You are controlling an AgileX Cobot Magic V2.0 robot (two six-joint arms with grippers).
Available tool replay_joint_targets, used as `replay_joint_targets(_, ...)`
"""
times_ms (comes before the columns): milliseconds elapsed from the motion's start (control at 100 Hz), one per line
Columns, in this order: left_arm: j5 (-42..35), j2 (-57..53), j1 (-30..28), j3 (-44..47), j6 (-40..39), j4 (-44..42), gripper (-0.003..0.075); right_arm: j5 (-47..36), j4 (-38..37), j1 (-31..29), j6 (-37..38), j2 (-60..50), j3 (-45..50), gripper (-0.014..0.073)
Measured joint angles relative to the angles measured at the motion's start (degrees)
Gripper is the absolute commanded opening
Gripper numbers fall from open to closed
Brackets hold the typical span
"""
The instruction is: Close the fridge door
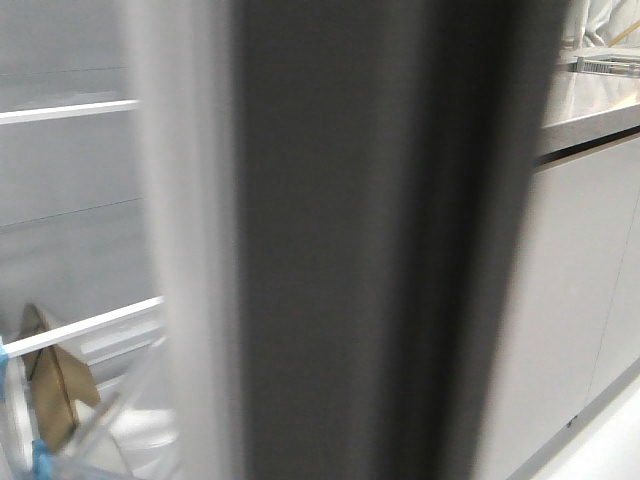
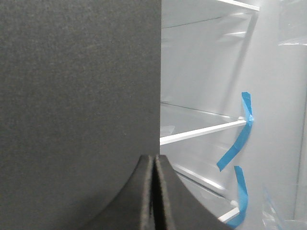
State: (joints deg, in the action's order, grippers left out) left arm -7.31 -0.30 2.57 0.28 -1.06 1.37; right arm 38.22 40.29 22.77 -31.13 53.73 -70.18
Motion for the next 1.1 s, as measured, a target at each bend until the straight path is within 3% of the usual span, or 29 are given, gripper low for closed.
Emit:
replay_joint_targets(400, 0.0, 0.0, 0.0, 0.0, 0.0, 0.0, -0.002, -3.8, 0.5, 6.3, -1.9, 16.1, -9.7, -0.0044)
replay_joint_targets(770, 0.0, 0.0, 0.0, 0.0, 0.0, 0.0, -0.002, -5.4, 0.7, 6.7, -3.0, 29.9, -18.2, -0.0044)
replay_joint_targets(1100, 0.0, 0.0, 0.0, 0.0, 0.0, 0.0, -0.002, 2.0, 0.7, 6.8, -3.6, 38.7, -28.3, -0.0044)
